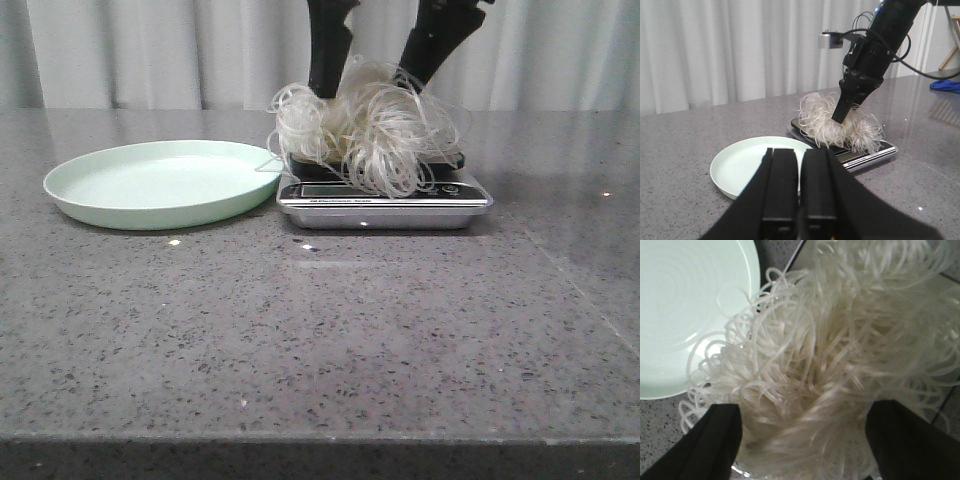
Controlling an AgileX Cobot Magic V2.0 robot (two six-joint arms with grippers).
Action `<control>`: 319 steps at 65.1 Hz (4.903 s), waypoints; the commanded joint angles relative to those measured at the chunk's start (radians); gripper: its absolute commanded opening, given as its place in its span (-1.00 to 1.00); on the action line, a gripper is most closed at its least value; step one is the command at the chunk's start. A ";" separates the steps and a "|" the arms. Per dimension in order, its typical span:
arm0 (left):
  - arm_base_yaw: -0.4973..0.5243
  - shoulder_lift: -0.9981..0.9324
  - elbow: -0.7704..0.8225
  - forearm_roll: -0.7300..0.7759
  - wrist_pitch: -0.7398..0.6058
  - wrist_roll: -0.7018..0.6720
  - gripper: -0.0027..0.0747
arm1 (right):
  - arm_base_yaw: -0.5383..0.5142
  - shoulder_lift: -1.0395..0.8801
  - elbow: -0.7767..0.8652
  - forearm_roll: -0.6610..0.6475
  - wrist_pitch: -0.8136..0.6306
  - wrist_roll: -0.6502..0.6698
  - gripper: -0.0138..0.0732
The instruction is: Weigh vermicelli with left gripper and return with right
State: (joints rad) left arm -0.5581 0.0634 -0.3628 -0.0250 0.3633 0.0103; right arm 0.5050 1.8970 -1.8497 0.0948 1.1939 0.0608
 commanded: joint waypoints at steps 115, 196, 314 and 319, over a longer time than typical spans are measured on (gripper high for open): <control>-0.008 0.010 -0.025 -0.011 -0.084 -0.010 -0.60 | 0.165 -0.021 -0.559 -0.066 0.149 0.017 0.69; -0.008 0.010 -0.025 -0.011 -0.092 -0.010 -0.60 | 0.159 -1.661 1.242 -0.095 -0.701 0.018 0.69; 0.531 -0.015 0.245 -0.034 -0.347 -0.019 -0.60 | 0.158 -1.892 1.427 -0.108 -0.767 0.018 -0.25; 0.557 -0.069 0.304 -0.034 -0.344 -0.019 -0.60 | 0.158 -1.892 1.427 -0.108 -0.767 0.018 -0.25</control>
State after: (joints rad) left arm -0.0340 0.0399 -0.0998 -0.0466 0.1336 0.0000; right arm 0.6669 -0.0152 -0.3994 0.0000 0.5057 0.0781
